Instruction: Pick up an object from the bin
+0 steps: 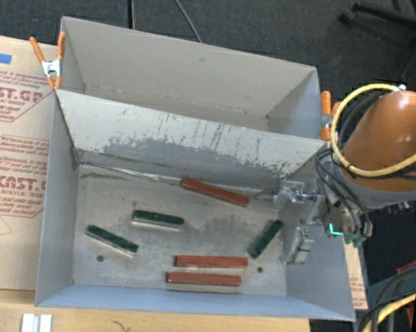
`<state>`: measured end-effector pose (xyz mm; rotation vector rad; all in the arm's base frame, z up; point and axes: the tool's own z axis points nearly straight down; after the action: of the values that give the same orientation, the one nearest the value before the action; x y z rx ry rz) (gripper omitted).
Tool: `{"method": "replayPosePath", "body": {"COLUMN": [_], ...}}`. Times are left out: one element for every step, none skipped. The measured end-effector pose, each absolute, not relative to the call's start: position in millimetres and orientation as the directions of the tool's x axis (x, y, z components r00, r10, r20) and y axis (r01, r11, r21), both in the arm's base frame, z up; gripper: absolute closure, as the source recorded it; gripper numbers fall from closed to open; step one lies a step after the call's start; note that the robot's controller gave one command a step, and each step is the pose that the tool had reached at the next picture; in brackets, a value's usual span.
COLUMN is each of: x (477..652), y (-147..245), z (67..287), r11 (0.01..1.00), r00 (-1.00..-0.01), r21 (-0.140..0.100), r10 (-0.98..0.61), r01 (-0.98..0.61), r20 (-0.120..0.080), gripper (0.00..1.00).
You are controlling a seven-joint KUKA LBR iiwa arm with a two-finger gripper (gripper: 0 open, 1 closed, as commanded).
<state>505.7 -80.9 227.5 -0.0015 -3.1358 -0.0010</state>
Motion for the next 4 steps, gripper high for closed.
{"method": "replayPosePath", "body": {"x": [520.1, 521.7, 533.1, 528.0], "y": [-90.1, -90.2, -41.7, -28.1], "z": [69.2, 72.1, 133.4, 216.3], "r11": [0.953, 0.954, 0.953, 0.689], "r00": [-0.953, -0.954, -0.953, -0.689], "r21": [0.003, 0.000, -0.001, -0.004], "r10": [-0.301, -0.301, -0.304, -0.724], "r01": [-0.301, -0.301, -0.304, -0.724], "r20": [0.004, 0.000, -0.008, -0.005], "gripper": [0.00, 1.00, 1.00, 1.00]}}
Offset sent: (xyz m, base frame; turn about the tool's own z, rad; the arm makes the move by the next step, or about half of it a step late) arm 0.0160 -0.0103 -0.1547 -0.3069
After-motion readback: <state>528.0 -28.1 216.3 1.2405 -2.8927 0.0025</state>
